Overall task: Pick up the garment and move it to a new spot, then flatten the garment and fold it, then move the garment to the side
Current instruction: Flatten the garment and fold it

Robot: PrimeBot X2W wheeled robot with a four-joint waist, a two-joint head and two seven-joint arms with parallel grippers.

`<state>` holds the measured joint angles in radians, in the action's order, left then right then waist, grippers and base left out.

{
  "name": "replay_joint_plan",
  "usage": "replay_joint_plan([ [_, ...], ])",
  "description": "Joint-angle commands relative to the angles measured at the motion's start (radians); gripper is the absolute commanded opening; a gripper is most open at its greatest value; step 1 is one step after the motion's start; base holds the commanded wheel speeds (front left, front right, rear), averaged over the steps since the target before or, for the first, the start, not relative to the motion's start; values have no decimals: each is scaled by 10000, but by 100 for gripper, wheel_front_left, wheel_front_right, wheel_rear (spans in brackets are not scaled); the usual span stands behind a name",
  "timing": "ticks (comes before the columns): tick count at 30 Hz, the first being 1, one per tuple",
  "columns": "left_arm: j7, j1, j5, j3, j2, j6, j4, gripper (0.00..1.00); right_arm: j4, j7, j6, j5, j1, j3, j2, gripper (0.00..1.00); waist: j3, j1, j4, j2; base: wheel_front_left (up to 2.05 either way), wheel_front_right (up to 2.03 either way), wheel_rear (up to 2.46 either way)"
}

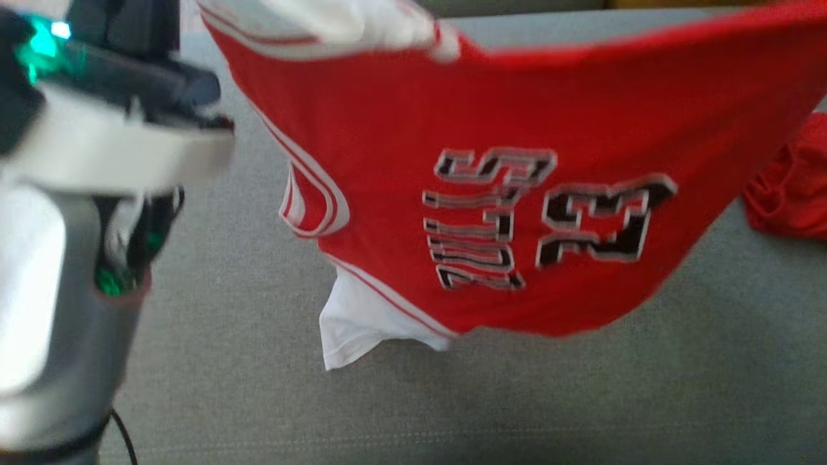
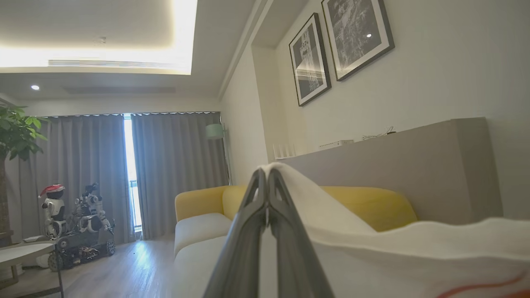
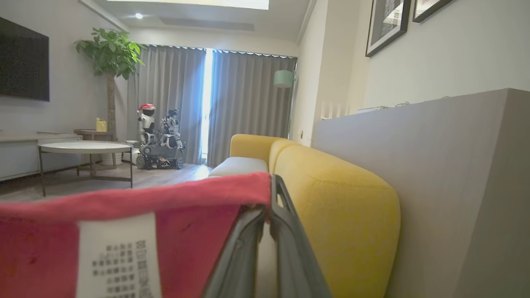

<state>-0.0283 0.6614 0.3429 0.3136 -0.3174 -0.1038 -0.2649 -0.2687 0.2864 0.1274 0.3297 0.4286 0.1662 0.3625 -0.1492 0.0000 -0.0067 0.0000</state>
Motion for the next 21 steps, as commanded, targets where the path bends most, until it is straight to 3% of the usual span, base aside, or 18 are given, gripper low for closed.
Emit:
replay_joint_plan([
  [1, 28, 931, 75, -485, -298, 78, 28, 0, -68, -3, 33, 181, 707, -185, 322, 0, -278, 0, 13, 0, 0, 0, 0],
  [6, -330, 2980, 395, -525, 0, 631, 2198, 0, 1531, -239, 33, 760, 2909, -872, 563, 0, -1024, 0, -16, 0, 0, 0, 0],
  [12, -1236, 5938, 322, -509, 375, 1200, 5520, 0, 4086, -946, 33, 1226, 6070, -1810, 262, 0, -1487, 0, -175, 0, 0, 0, 0],
  [17, -1977, 7973, -2, -540, 525, 1287, 8099, 0, 6442, -2056, 33, 1190, 8162, -2464, -371, 0, -1416, 0, -376, 0, 0, 0, 0],
  [21, -2105, 8691, 43, -579, 815, 1239, 10030, 0, 8566, -2631, 33, 752, 9120, -2978, -751, 0, -1500, 0, -347, 0, 0, 0, 0],
])
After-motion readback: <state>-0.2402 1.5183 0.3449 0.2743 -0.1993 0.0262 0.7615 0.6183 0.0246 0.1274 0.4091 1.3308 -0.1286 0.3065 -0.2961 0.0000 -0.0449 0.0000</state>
